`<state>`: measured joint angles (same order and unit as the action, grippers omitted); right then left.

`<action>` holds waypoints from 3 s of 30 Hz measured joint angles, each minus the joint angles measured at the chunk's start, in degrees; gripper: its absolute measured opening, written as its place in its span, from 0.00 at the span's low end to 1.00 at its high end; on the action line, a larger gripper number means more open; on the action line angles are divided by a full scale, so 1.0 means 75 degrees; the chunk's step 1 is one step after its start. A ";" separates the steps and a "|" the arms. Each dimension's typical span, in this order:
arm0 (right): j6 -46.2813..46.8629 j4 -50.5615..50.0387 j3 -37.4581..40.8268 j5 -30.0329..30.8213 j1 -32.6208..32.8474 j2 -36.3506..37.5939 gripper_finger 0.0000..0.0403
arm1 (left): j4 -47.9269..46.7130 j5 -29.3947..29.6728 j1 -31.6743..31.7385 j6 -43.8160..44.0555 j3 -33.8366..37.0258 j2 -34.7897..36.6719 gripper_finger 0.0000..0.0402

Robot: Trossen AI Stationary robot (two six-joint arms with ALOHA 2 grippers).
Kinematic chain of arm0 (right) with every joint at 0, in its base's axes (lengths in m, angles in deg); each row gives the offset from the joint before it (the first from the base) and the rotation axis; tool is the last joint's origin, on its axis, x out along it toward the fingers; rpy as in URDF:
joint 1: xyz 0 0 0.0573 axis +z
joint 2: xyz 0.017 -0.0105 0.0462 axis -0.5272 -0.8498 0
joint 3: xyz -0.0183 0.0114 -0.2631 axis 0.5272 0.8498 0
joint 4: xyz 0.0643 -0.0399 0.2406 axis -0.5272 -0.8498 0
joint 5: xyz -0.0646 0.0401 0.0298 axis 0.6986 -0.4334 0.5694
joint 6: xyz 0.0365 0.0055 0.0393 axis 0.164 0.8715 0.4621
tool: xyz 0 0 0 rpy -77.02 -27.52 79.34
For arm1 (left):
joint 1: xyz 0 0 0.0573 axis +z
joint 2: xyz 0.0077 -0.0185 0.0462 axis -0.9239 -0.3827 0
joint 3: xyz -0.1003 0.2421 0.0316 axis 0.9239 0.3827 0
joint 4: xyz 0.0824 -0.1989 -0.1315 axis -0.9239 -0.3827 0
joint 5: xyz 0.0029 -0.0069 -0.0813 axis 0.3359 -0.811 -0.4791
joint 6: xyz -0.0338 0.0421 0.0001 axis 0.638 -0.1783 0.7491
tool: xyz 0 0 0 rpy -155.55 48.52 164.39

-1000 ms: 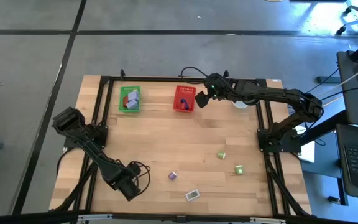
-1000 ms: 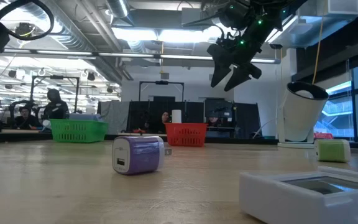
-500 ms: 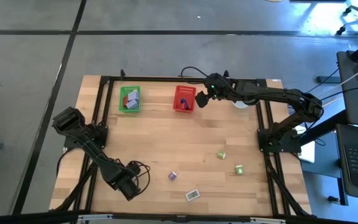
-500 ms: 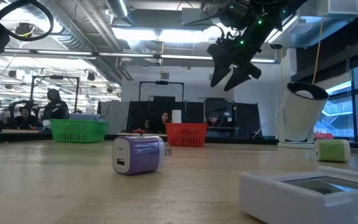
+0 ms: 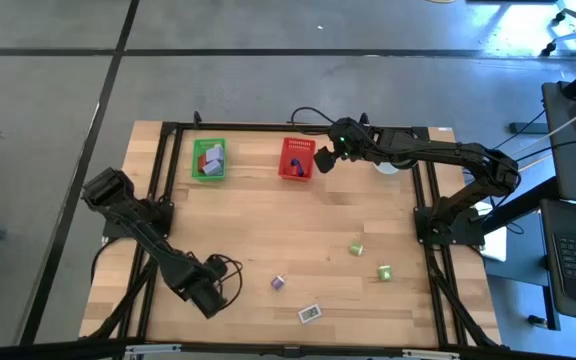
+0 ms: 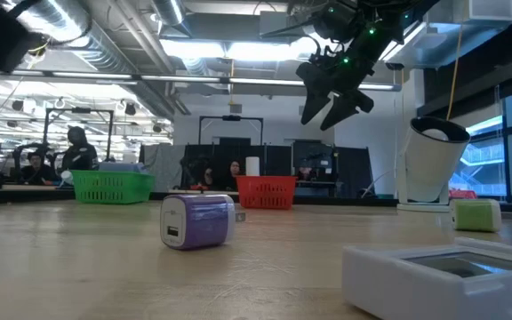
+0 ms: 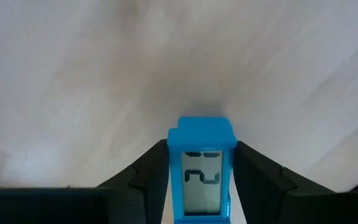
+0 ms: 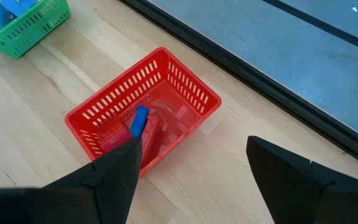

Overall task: Pick & Place Office items
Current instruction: Put the top light blue digital timer into the red bin

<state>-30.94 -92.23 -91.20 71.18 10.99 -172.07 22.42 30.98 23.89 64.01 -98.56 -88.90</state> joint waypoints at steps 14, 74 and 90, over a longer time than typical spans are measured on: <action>0.0003 -0.0010 0.0002 0.0000 0.0001 0.0000 0.72 | 0.0064 0.4948 0.1189 -0.0857 0.0000 0.2041 0.38; -0.0151 0.1109 0.0002 0.0598 -0.0583 -0.0003 0.72 | 0.7164 0.3140 0.7017 -0.8736 -0.0003 0.1729 0.38; 0.0411 0.1108 0.0002 0.0224 -0.0897 -0.0003 0.72 | 0.8407 0.1269 0.8849 -0.9751 -0.0003 -0.1308 0.38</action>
<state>-27.86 -83.91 -91.19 72.86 4.26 -172.10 85.48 40.49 90.26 -9.12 -98.58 -98.71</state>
